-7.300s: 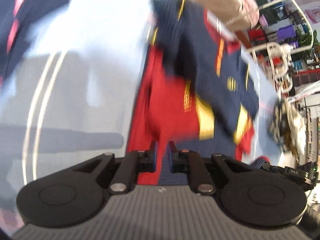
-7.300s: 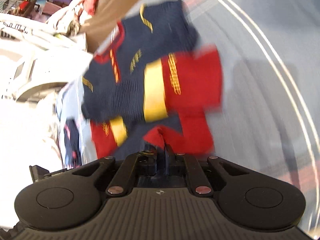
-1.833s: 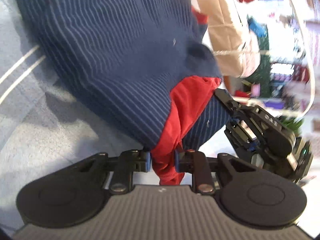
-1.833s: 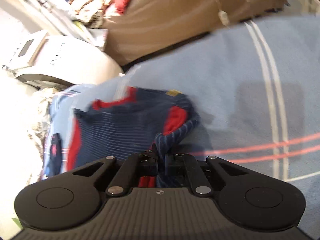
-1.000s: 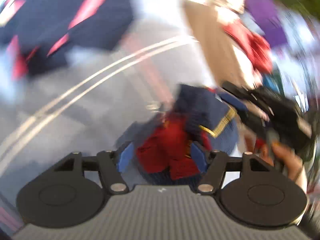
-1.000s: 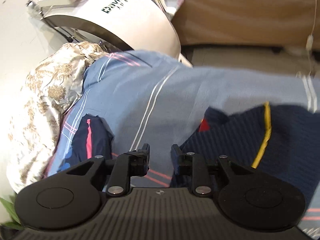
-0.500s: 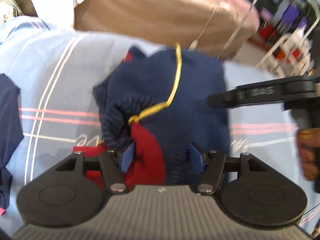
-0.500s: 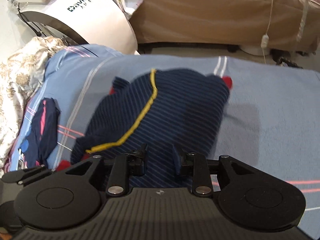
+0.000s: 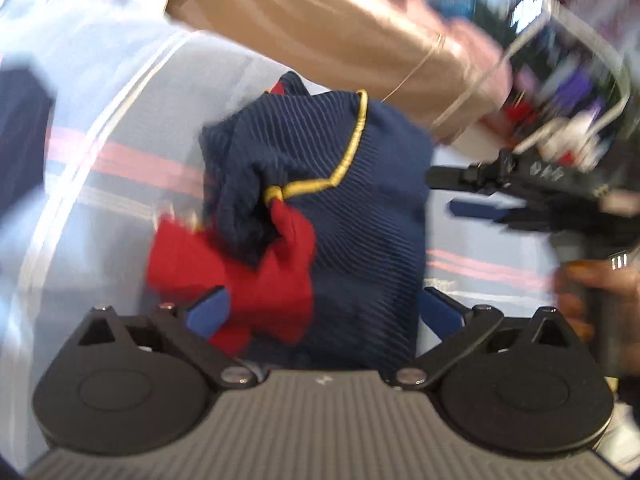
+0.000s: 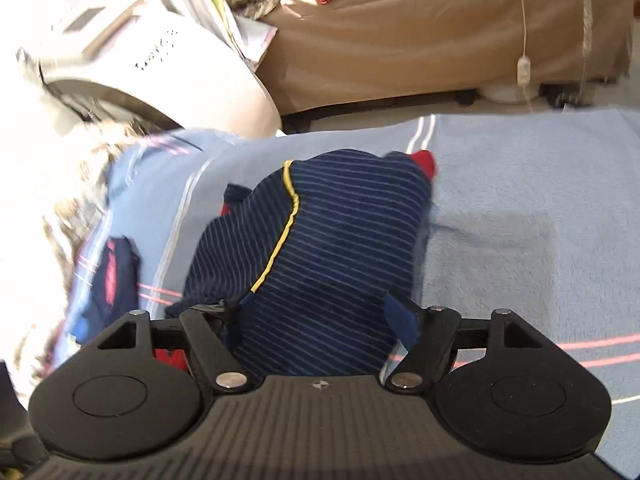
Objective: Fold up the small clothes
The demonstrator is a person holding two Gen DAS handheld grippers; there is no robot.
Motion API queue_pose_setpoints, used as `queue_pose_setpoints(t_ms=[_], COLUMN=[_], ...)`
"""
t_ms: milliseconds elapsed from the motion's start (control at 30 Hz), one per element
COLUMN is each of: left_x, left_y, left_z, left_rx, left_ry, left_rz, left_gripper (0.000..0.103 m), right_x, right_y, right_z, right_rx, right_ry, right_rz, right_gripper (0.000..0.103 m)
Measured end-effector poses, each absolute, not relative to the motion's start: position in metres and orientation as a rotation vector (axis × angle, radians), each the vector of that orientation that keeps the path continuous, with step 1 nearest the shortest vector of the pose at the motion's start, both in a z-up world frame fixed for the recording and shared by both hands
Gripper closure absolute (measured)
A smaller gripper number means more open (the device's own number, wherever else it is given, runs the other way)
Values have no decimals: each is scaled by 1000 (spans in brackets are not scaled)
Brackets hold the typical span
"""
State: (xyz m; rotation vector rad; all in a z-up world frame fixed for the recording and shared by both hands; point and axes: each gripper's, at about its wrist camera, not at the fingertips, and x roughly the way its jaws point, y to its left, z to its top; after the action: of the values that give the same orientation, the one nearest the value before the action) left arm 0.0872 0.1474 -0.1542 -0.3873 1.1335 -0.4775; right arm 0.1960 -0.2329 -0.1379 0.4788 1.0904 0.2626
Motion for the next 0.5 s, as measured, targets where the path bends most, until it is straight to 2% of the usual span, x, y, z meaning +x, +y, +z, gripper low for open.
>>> queue_pose_setpoints(t_ms=[100,200,300,500], left_x=[63,52,58,95], left_y=[176,189,189,170], left_z=[-182,-214,-231,-236], left_rx=[-618,-734,-781,-821], left_ry=[1189,1239,1222,1139], left_rz=[-439,-358,-344,-330], left_gripper=[0,1,2,7], right_x=[194,188,186,197], right_y=[-252,-270,-277,-267], right_z=[-155,-176,-193,-212], right_rx=[562,740,884,926], right_ry=[1125,1117,1086,1073], right_rz=[266,261,252,250], right_gripper=[0,0,0,0])
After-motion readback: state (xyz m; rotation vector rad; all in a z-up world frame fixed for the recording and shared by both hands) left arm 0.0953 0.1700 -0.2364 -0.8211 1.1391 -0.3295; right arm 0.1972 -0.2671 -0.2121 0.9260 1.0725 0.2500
